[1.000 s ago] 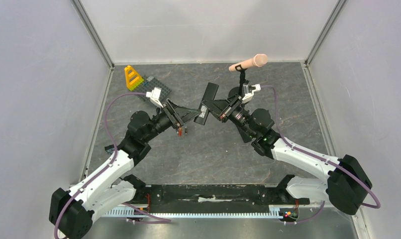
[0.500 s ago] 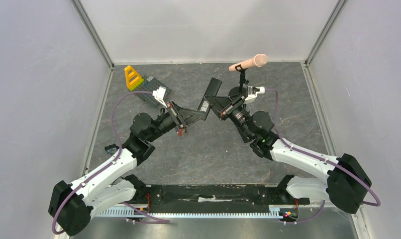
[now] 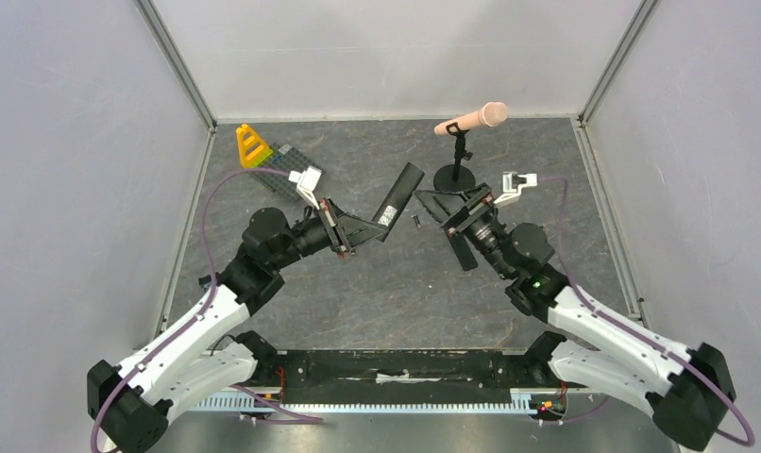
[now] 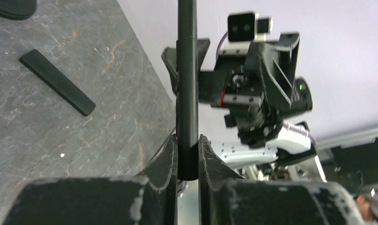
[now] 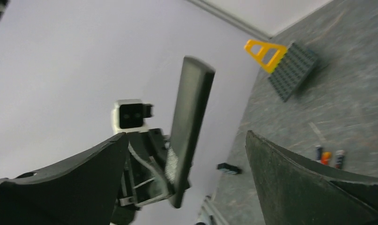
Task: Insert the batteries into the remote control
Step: Adjust the remote control, then remove the battery cover from the remote control.
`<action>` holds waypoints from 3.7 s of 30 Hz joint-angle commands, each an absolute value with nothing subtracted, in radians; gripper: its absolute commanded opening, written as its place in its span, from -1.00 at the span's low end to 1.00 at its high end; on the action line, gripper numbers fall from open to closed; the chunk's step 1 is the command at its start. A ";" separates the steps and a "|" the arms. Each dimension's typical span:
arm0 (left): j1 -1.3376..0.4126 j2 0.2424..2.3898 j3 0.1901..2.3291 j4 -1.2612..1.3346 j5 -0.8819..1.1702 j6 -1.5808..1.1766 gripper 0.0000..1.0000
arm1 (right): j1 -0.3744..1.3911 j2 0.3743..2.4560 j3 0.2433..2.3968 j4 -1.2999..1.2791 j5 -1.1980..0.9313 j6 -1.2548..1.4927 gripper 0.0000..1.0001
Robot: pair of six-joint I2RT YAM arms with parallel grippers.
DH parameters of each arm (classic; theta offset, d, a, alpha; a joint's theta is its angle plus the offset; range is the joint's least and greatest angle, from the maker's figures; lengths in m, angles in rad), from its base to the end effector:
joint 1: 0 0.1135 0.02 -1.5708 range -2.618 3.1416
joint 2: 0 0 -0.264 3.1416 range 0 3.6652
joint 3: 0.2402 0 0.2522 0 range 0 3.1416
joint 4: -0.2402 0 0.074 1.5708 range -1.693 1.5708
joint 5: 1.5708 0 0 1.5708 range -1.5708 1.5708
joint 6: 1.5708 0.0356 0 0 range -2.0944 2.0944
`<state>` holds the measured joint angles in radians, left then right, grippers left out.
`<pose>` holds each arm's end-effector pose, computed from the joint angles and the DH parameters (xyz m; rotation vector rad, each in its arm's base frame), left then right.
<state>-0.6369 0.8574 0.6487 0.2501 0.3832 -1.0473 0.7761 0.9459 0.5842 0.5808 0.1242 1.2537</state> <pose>0.1579 -0.1334 0.3255 -0.0101 1.7762 -1.5786 0.1620 0.1528 0.3208 0.4828 1.4757 1.5891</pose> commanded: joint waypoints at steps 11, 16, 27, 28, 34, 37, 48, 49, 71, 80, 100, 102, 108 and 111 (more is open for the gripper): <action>-0.639 0.920 0.912 -0.213 0.920 -0.584 -0.96 | 0.623 0.770 0.869 -0.109 -0.219 0.612 0.96; -0.638 0.955 0.958 -0.296 0.988 -0.495 -0.96 | 0.621 0.844 0.927 -0.199 -0.440 0.549 0.96; -0.638 0.994 1.037 -0.494 1.022 -0.307 -0.96 | 0.620 0.859 0.860 -0.149 -0.728 0.599 0.57; -0.639 0.997 1.040 -0.506 1.022 -0.295 -0.96 | 0.620 0.856 0.852 -0.142 -0.742 0.608 0.53; -0.639 1.003 1.047 -0.524 1.050 -0.272 -0.96 | 0.620 0.830 0.796 -0.089 -0.817 0.646 0.58; -0.639 1.007 1.056 -0.540 1.063 -0.255 -0.96 | 0.620 0.821 0.770 -0.043 -0.839 0.680 0.48; -0.639 1.003 1.074 -0.575 1.058 -0.229 -0.41 | 0.620 0.804 0.645 0.242 -0.829 0.899 -0.60; -0.638 1.000 1.072 -0.543 1.047 -0.261 -0.17 | 0.620 0.800 0.630 0.268 -0.815 0.919 -0.63; -0.651 0.928 0.641 0.569 0.320 -1.161 0.33 | 0.722 0.927 0.472 0.801 -0.279 1.354 -0.64; -0.675 0.937 0.569 0.638 0.246 -1.225 0.14 | 0.766 0.975 0.452 0.833 -0.177 1.352 -0.63; -0.684 0.880 0.628 0.421 0.150 -1.209 -0.96 | 0.783 1.002 0.370 0.891 -0.158 1.367 -0.46; -0.684 0.876 0.648 0.376 0.154 -1.224 -0.96 | 0.782 0.990 0.345 0.899 -0.151 1.371 -0.46; -0.684 0.863 0.656 0.372 0.148 -1.299 -0.96 | 0.782 0.968 0.309 0.894 -0.143 1.370 -0.46; -0.683 0.852 0.658 0.372 0.132 -1.324 -0.96 | 0.782 0.959 0.295 0.887 -0.142 1.370 -0.59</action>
<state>-0.6983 0.9028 0.5961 0.3252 0.2119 -1.2655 0.7883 0.9833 0.3302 0.8898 -0.1772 1.3922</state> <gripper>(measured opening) 0.243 0.263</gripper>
